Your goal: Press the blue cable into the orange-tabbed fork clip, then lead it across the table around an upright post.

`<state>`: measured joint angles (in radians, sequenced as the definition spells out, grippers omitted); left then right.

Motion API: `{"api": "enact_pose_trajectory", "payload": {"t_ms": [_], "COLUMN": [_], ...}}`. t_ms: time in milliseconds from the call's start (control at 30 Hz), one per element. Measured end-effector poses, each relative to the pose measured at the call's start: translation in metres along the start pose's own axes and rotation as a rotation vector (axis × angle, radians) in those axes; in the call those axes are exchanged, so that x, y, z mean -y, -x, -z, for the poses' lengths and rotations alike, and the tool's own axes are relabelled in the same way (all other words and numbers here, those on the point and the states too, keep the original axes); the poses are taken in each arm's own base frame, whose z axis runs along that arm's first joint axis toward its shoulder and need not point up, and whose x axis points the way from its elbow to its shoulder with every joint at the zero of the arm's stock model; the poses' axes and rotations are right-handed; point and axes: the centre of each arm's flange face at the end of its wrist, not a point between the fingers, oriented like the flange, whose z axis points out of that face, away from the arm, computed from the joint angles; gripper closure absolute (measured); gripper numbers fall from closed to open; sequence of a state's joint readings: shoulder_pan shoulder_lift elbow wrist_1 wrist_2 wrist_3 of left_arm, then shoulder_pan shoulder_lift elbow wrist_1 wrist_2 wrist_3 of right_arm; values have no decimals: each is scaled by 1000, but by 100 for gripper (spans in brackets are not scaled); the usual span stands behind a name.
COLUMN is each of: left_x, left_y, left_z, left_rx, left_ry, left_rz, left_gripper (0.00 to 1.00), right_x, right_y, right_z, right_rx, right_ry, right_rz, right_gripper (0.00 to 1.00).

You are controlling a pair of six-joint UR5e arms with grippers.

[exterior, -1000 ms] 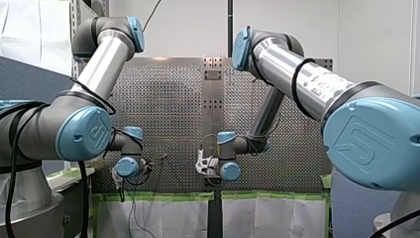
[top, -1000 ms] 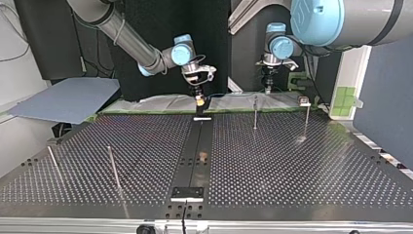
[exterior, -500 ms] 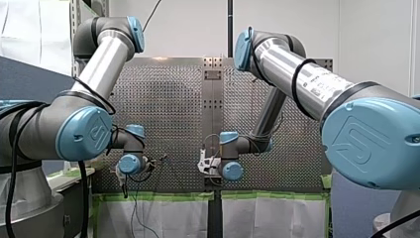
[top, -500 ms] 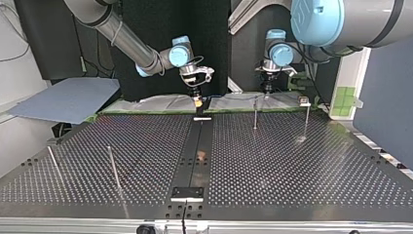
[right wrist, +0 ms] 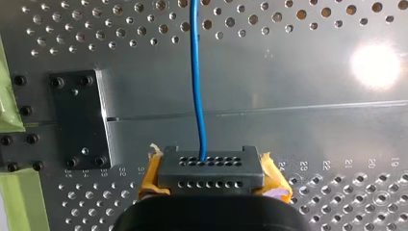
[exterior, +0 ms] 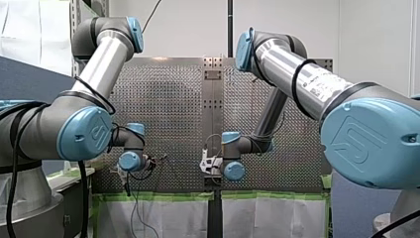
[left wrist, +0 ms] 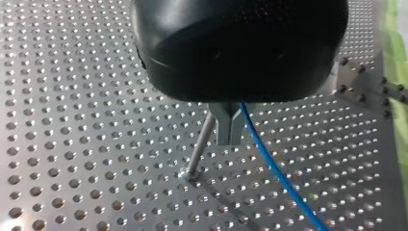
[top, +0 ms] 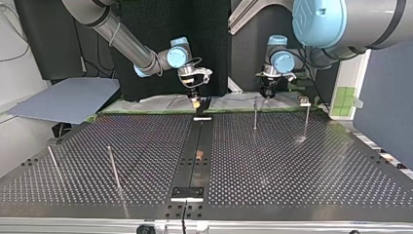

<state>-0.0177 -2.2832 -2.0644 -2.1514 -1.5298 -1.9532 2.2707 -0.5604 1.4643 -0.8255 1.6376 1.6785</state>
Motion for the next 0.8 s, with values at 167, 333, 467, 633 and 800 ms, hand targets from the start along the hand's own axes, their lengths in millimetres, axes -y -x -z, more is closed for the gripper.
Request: {"api": "enact_pose_trajectory", "payload": {"t_ms": [167,333,467,633,800], "left_x": [-3,-13,-19,-19,-15], "left_y": [8,13,17,18,16], "left_z": [-10,-15,-17,-18,-17], "left_rx": [0,-1,5,5,-4], "left_ry": [4,22,22,11,-10], "left_rz": [26,38,43,49,53], "left_gripper": [100,100,100,100,100], "right_x": [-3,-5,-7,-9,-11], "right_y": [0,2,3,11,15], "right_z": [-1,-1,-1,-2,-6], "right_rx": [1,3,4,6,13], "right_ry": [3,4,7,0,-1], "right_rz": [0,2,2,0,2], "right_gripper": [100,100,100,100,100]}}
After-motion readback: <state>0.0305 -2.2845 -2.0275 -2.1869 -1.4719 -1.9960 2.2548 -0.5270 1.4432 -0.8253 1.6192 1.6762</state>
